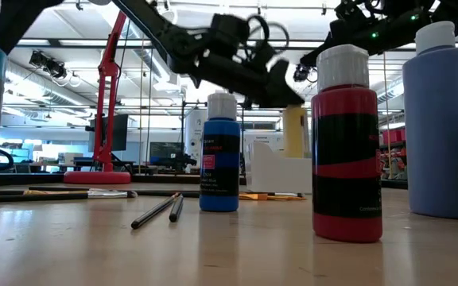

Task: Pick & Place Paint Supplies
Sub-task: Put the large yellow paint bottle into the white bin, then put the large blue paint bottle into the white bin, then put the small blue paint bottle into the white bin

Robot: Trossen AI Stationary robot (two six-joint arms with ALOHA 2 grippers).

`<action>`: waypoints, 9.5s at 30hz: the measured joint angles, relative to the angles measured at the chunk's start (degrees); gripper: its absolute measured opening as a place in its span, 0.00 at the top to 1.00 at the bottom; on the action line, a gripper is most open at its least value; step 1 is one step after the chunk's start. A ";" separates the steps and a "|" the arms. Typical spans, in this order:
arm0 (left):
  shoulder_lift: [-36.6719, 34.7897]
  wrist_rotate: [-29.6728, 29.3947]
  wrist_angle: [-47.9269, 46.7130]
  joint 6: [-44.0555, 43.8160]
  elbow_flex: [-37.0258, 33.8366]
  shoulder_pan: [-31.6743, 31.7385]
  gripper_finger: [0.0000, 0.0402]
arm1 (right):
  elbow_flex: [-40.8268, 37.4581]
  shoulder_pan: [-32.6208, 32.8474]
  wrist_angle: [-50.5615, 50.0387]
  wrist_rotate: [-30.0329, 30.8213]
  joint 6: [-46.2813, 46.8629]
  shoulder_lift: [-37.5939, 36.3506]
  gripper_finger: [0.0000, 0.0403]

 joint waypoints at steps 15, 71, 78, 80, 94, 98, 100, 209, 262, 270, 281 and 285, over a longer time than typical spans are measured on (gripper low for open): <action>2.02 -0.44 2.96 1.21 0.04 0.50 0.66 | 0.00 0.02 0.63 0.96 -1.28 0.00 0.58; -41.74 -9.94 -41.03 10.58 -2.11 -4.50 0.48 | -0.06 11.47 -8.48 -63.82 -4.10 5.04 0.58; -49.94 -6.70 -33.10 8.23 -16.20 -4.28 0.48 | 0.00 17.48 -5.02 -68.09 -3.38 7.37 0.58; -52.31 -6.77 -28.61 7.24 -21.27 -4.25 0.48 | -0.27 19.73 -5.69 -67.88 -2.23 7.76 0.58; -61.67 -6.56 -16.19 3.79 -33.61 -4.36 0.48 | -0.24 26.86 -2.98 -56.76 -6.94 17.57 0.58; -61.93 -5.68 -16.25 3.74 -33.53 -4.36 0.48 | -0.13 26.87 -1.43 -59.72 -7.24 19.23 0.58; -61.91 -5.69 -16.38 3.89 -33.53 -4.34 0.48 | -0.15 26.88 -0.99 -59.73 -7.24 19.39 0.58; -61.80 -5.38 -17.05 4.16 -33.53 -4.36 0.48 | 19.89 -1.19 -1.19 3.23 10.16 37.57 0.62; -50.65 -0.68 -14.65 -2.06 -33.88 -10.55 0.48 | 19.78 28.28 -2.02 -27.58 7.50 41.69 0.49; -50.65 -0.73 -14.67 -2.24 -33.88 -11.73 0.48 | 19.78 28.44 1.25 -27.30 9.21 44.35 0.49; -50.65 -0.71 -11.43 -1.36 -33.88 -12.45 0.48 | 19.82 28.85 8.28 -32.04 11.34 47.59 0.49; -50.65 -0.71 -11.30 -1.31 -33.88 -12.45 0.48 | 21.96 28.85 7.25 -32.17 11.29 50.22 0.49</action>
